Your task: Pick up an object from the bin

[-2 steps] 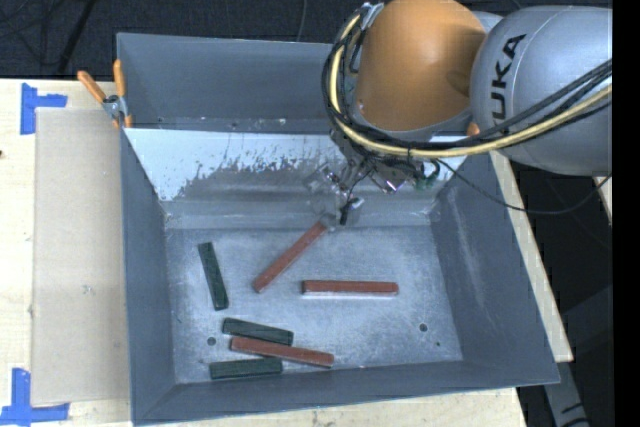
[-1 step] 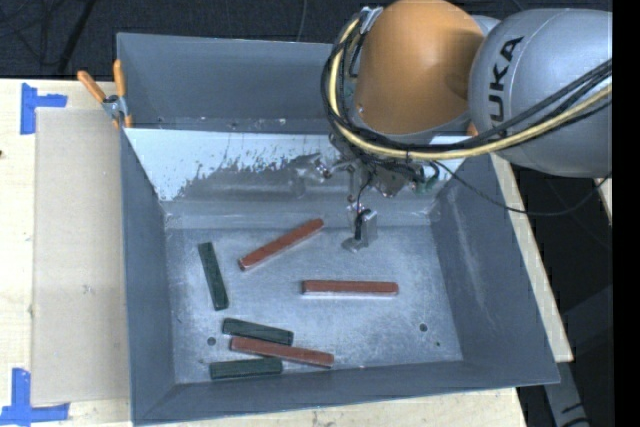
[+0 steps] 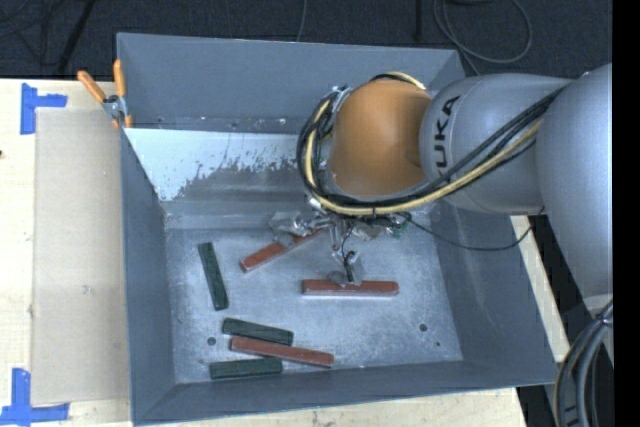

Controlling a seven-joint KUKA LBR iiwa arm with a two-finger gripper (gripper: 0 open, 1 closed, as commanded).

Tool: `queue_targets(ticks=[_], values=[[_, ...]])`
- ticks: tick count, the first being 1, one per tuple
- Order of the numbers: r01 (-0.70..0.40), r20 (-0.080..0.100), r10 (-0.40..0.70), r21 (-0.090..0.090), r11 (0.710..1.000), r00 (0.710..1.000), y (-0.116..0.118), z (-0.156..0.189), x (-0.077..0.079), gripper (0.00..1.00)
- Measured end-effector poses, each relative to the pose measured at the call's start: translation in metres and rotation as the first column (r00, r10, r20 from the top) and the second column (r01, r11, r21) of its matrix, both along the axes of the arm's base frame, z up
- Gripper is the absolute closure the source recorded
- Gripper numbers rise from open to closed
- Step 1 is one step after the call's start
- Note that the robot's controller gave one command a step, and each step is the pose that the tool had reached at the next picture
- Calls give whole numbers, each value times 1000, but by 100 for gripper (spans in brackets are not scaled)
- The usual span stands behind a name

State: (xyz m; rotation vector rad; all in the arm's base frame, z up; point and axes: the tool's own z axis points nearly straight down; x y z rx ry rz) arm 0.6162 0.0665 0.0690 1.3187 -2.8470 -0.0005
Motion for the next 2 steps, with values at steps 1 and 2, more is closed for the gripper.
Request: queue_targets(ticks=[1,2], values=[[-85,7,85,3,996,996,43,5,-4,0],[-166,10,166,4,986,986,33,3,5,0]])
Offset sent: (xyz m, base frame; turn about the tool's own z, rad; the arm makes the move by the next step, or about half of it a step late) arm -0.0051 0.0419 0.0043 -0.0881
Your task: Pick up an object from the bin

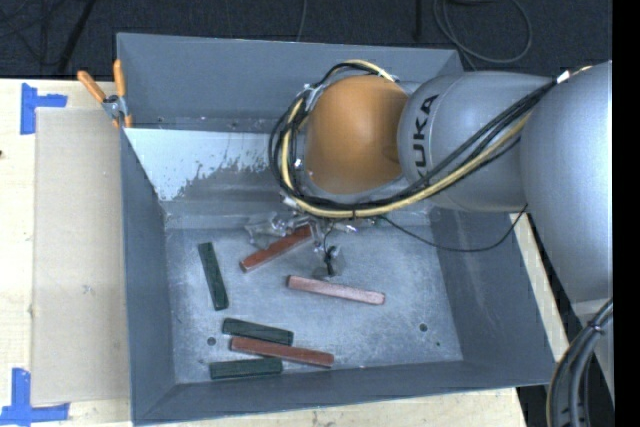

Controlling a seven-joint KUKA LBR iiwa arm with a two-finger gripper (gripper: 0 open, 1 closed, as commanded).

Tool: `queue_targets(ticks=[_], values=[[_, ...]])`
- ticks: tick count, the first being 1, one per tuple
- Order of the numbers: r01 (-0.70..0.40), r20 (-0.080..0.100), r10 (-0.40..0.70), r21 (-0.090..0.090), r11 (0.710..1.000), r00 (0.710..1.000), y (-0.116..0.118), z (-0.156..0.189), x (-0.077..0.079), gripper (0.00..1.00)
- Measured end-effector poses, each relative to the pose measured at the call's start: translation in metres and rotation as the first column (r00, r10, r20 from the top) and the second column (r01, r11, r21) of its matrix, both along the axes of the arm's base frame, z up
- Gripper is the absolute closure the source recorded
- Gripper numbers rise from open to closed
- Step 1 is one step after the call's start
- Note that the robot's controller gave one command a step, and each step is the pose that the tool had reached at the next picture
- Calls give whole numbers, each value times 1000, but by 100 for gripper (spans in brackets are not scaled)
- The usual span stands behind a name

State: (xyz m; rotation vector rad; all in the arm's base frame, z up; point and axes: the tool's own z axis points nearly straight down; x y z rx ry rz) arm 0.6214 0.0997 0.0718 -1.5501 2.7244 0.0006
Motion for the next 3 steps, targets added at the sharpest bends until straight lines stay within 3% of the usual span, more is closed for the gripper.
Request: queue_targets(ticks=[1,2,3], values=[[-324,-3,324,-2,946,946,16,-1,0,0],[-319,1,319,1,948,948,17,1,2,100],[-318,-4,318,-1,948,948,15,-1,1,0]])
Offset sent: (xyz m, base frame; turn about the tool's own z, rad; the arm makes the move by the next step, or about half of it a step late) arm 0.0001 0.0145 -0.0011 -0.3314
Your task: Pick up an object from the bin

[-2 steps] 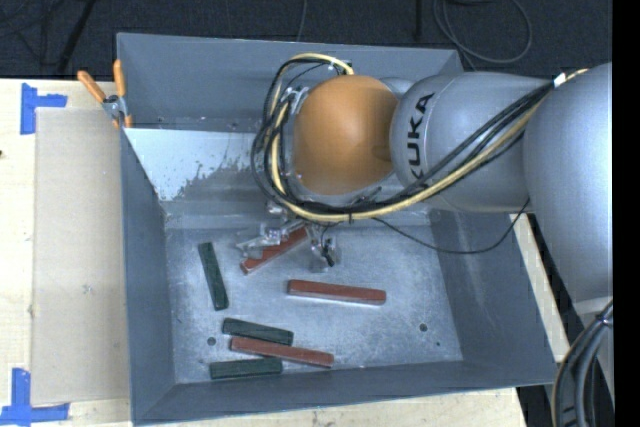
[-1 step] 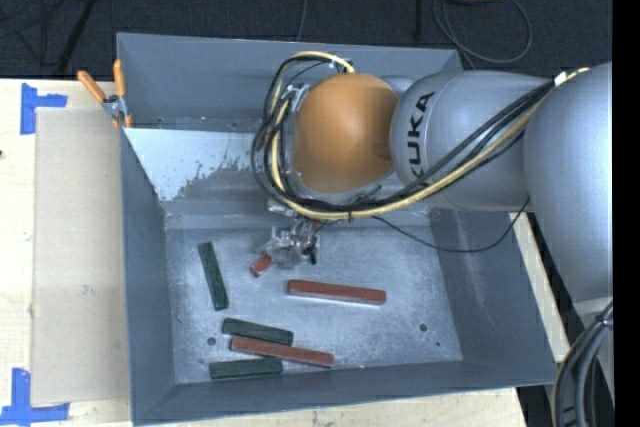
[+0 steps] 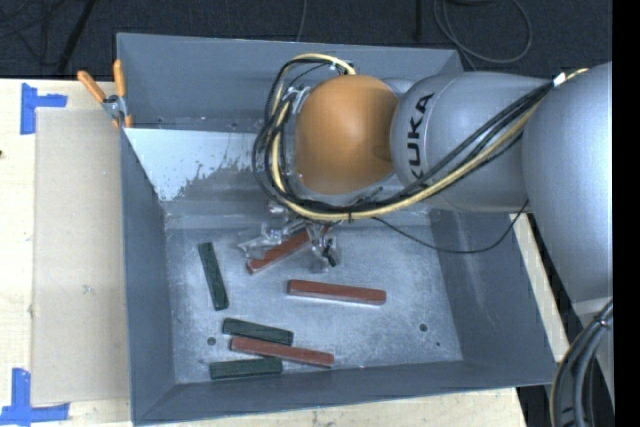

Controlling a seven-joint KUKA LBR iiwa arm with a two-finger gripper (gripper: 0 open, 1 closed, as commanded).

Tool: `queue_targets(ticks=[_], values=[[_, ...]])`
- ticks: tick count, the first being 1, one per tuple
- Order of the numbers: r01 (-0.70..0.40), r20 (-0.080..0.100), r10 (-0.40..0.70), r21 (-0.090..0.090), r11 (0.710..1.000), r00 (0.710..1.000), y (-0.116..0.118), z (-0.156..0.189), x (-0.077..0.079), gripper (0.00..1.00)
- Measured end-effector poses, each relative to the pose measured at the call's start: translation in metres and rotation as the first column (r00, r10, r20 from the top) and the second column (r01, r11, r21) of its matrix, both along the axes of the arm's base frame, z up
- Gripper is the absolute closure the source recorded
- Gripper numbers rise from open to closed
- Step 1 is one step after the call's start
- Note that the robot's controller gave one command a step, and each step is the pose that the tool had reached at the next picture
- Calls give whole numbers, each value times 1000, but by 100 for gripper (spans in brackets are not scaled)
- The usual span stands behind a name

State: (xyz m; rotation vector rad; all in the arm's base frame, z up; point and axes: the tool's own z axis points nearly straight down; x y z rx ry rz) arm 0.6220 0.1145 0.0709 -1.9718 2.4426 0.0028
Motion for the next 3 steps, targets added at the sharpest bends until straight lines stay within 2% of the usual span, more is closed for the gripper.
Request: queue_targets(ticks=[1,2,3], values=[[3,-1,-3,4,1000,1000,2,3,0,100],[1,-1,-1,0,1000,1000,0,0,0,0],[2,-2,-2,0,1000,1000,0,0,0,100]])
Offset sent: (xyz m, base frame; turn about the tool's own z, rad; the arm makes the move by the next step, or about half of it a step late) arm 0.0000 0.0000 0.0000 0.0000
